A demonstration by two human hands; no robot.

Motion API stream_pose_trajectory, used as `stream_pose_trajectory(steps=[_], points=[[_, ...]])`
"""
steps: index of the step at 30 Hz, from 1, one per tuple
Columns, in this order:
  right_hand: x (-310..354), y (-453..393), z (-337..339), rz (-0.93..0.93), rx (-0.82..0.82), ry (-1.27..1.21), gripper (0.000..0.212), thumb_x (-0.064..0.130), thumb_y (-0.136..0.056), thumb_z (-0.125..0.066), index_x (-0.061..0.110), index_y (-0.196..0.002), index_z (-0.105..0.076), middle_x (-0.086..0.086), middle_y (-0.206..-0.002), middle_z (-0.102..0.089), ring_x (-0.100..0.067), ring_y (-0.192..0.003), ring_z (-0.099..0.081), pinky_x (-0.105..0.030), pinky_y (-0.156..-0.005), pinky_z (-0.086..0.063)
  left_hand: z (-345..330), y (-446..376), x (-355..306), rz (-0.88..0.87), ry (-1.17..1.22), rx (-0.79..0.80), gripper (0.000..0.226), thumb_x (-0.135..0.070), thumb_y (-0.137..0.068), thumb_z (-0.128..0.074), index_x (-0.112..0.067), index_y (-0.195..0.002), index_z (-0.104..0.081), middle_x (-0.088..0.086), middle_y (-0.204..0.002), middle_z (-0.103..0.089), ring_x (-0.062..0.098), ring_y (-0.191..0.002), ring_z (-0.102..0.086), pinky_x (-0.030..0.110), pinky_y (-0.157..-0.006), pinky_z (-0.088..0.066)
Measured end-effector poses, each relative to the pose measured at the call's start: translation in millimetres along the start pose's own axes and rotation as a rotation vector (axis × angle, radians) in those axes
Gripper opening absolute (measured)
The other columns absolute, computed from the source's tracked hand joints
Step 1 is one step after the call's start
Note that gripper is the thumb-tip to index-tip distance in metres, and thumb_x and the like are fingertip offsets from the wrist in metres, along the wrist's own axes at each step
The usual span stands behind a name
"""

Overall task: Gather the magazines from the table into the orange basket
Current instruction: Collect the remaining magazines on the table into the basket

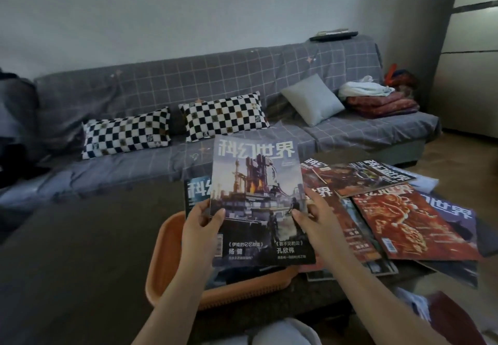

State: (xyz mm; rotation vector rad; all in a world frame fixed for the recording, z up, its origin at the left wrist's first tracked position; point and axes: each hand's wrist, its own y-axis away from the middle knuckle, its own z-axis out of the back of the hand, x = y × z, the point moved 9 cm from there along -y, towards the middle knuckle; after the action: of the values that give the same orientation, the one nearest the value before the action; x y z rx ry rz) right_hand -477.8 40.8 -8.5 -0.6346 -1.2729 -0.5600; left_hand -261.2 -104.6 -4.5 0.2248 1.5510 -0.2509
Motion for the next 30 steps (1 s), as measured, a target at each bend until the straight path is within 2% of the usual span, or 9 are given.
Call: stream_pose_trajectory(steps=[2,5,10,13,15,18,20,25,30], points=[[3.7,-9.2,-26.9,0.011,0.049,0.016,0.051,0.02,-0.089,-0.06,0.033,-0.135,-0.042,0.01,-0.12,-0.058,-0.018,-0.111,-0.056,-0.04,-0.084,-0.052,25.1,-5.6,5.1,0.0,-0.043,-0.066,0.022,-0.024,-0.092,-0.061,-0.028,-0.113,-0.057,0.0,-0.092,-0.073,0.016,-0.069,-0.073,0.036,-0.058,-0.06],[6.1,-19.2,-62.6,0.034,0.112,0.074,0.047,0.015,-0.089,-0.06,0.034,-0.13,-0.047,0.029,-0.099,-0.053,-0.002,-0.099,-0.054,-0.015,-0.067,-0.041,52.3,-12.2,11.3,-0.039,-0.151,-0.125,0.029,-0.023,-0.092,-0.06,-0.03,-0.119,-0.052,-0.003,-0.107,-0.069,0.014,-0.083,-0.069,0.035,-0.074,-0.057],[-7.1,-24.6,-88.0,0.013,0.109,0.286,0.053,0.011,-0.09,-0.058,0.031,-0.136,-0.041,0.015,-0.107,-0.057,0.002,-0.077,-0.06,-0.026,-0.06,-0.053,66.0,-12.6,22.7,-0.071,-0.395,-0.121,0.028,-0.025,-0.088,-0.066,-0.043,-0.1,-0.049,-0.01,-0.107,-0.066,0.011,-0.092,-0.065,0.043,-0.081,-0.058],[-10.9,-21.7,-90.3,0.053,0.064,0.305,0.057,0.007,-0.088,-0.059,0.029,-0.137,-0.039,0.009,-0.117,-0.056,0.006,-0.053,-0.057,-0.013,-0.037,-0.04,70.5,-14.0,20.7,-0.133,-0.575,-0.16,0.029,-0.027,-0.088,-0.066,-0.028,-0.115,-0.056,-0.006,-0.112,-0.065,0.007,-0.088,-0.063,0.03,-0.07,-0.058],[-10.9,-18.4,-88.8,0.067,0.036,0.345,0.055,0.008,-0.088,-0.06,0.027,-0.136,-0.041,0.006,-0.122,-0.053,0.002,-0.061,-0.058,-0.011,-0.045,-0.044,70.8,-13.8,23.4,-0.14,-0.626,-0.157,0.042,-0.027,-0.089,-0.065,-0.025,-0.129,-0.054,-0.004,-0.119,-0.061,0.006,-0.087,-0.061,0.018,-0.062,-0.051],[-11.3,-15.0,-86.3,0.052,0.02,0.424,0.048,0.011,-0.088,-0.061,0.021,-0.132,-0.045,-0.002,-0.123,-0.052,-0.015,-0.099,-0.058,-0.032,-0.081,-0.055,74.2,-8.9,22.6,-0.169,-0.686,-0.19,0.041,-0.028,-0.089,-0.065,-0.026,-0.129,-0.056,-0.005,-0.12,-0.059,-0.004,-0.074,-0.052,0.008,-0.052,-0.039],[-12.8,-13.3,-86.5,0.025,0.035,0.469,0.042,0.012,-0.087,-0.061,0.017,-0.126,-0.048,-0.004,-0.12,-0.05,-0.019,-0.103,-0.056,-0.034,-0.087,-0.053,77.3,-7.5,24.1,-0.155,-0.678,-0.215,0.04,-0.028,-0.09,-0.064,-0.023,-0.128,-0.058,-0.004,-0.118,-0.06,-0.006,-0.07,-0.052,0.007,-0.045,-0.037],[-17.7,-7.8,-88.9,0.008,0.069,0.596,0.037,0.016,-0.085,-0.063,0.014,-0.119,-0.049,-0.004,-0.118,-0.045,-0.016,-0.11,-0.043,-0.021,-0.083,-0.039,78.4,-3.5,29.9,-0.132,-0.632,-0.214,0.036,-0.026,-0.092,-0.061,-0.022,-0.128,-0.06,-0.004,-0.117,-0.061,0.001,-0.074,-0.06,0.012,-0.05,-0.044],[-15.7,-8.8,-89.9,0.035,0.078,0.606,0.021,0.02,-0.087,-0.06,0.016,-0.108,-0.056,0.004,-0.086,-0.06,-0.007,-0.064,-0.055,-0.015,-0.049,-0.036,82.7,-1.8,30.3,-0.091,-0.615,-0.257,0.032,-0.025,-0.093,-0.06,-0.025,-0.125,-0.063,-0.021,-0.081,-0.06,-0.001,-0.061,-0.062,0.012,-0.046,-0.044]])
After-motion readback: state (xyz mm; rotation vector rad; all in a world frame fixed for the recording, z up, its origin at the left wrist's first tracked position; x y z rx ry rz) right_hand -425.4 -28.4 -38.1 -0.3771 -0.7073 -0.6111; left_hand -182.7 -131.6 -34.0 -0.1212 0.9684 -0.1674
